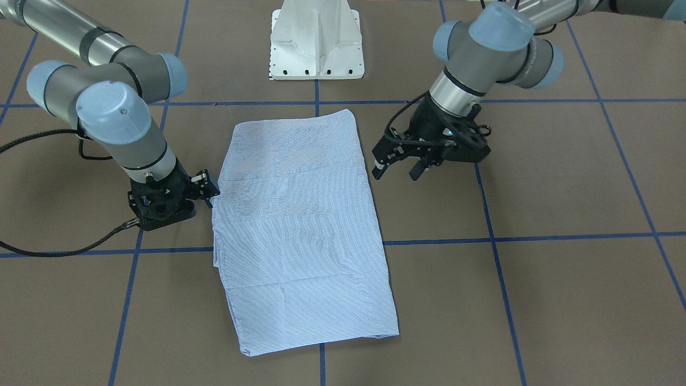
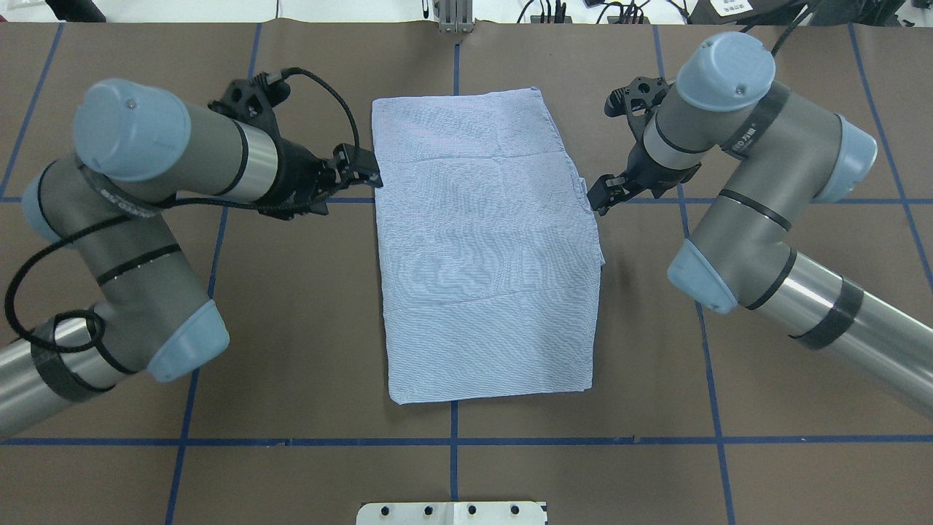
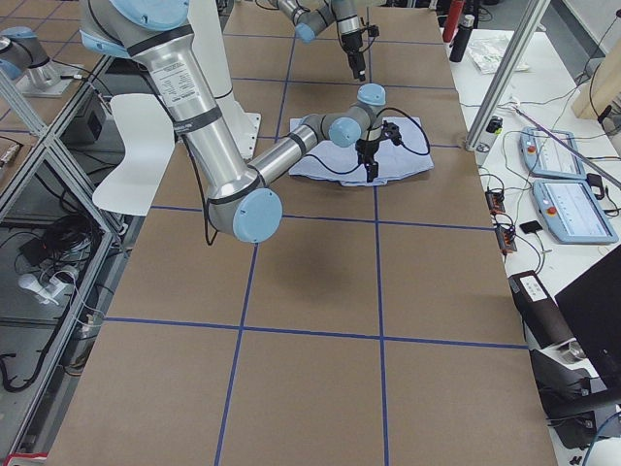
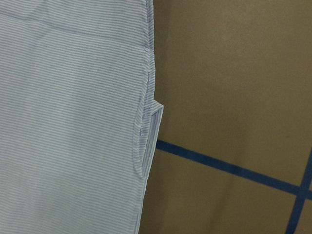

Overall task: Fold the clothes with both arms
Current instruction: 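Lower the left gripper to the shirt's near corner while the right holds the edge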

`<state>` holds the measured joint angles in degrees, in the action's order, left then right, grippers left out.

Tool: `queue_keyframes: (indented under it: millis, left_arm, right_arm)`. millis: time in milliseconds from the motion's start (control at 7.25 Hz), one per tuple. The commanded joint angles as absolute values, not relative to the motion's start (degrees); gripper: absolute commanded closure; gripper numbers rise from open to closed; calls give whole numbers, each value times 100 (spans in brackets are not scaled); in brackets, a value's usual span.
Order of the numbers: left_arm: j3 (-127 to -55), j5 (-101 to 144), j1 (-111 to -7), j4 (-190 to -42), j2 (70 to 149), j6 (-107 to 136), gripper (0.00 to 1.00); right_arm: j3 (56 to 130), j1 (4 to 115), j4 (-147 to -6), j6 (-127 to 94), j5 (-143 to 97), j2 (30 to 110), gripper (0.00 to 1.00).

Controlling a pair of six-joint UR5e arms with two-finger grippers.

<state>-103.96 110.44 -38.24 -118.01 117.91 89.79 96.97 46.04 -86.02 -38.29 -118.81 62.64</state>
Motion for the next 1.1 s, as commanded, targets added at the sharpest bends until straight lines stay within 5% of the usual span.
queue_keyframes:
  millis: [0,551,965]
  left_arm:
    - [-10836,10995,-2940,-11601,11699,10093,0]
    - [-10662,9301,-1295,-12401,11109,11275,2]
    - [-10276,9308,-1239,-12340,11205,11276,9]
  right_arm:
    - [10282,4623,-8569,-4461,-12436,6626,0]
    - [10687,4579,-8525,-5449,-12419,6723,0]
    - [10696,4553,-8525,-5458,-12401,6732,0]
